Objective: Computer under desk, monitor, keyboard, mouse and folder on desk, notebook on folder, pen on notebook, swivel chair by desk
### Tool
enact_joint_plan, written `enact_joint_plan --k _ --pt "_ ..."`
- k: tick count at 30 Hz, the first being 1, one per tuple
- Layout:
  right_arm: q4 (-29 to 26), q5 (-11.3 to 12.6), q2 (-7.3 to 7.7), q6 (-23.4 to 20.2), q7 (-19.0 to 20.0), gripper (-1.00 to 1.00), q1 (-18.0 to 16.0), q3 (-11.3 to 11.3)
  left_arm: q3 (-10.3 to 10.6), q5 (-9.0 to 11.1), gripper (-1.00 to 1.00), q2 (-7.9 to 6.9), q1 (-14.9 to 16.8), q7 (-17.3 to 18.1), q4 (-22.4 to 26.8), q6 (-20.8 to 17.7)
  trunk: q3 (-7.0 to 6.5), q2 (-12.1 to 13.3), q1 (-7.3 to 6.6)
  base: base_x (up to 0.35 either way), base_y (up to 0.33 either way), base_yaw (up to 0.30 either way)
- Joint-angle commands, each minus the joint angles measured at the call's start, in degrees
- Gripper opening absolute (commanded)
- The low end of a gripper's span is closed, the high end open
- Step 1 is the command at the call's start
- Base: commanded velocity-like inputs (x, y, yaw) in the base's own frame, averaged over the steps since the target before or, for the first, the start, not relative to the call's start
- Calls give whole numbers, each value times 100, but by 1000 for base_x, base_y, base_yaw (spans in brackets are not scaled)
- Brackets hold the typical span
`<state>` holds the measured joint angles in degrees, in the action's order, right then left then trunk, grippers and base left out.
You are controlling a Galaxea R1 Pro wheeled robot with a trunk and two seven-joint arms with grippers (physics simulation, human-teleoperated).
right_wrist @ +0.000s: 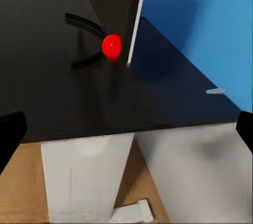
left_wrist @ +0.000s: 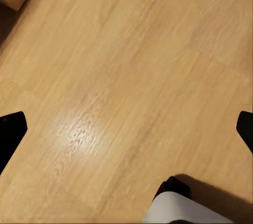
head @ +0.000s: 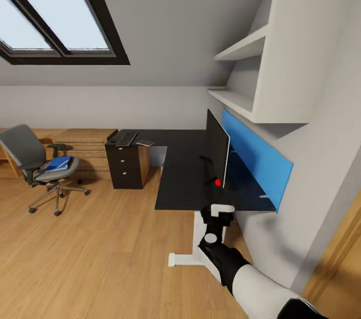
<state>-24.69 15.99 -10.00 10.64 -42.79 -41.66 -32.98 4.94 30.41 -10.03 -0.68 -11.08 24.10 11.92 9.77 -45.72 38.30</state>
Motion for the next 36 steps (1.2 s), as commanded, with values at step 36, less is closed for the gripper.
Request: enact_joint_plan --k 36 --pt "2599 665 0 1329 3035 100 1458 -47 51 -704 100 251 -3 -52 -115 5 40 -8 1 26 69 26"
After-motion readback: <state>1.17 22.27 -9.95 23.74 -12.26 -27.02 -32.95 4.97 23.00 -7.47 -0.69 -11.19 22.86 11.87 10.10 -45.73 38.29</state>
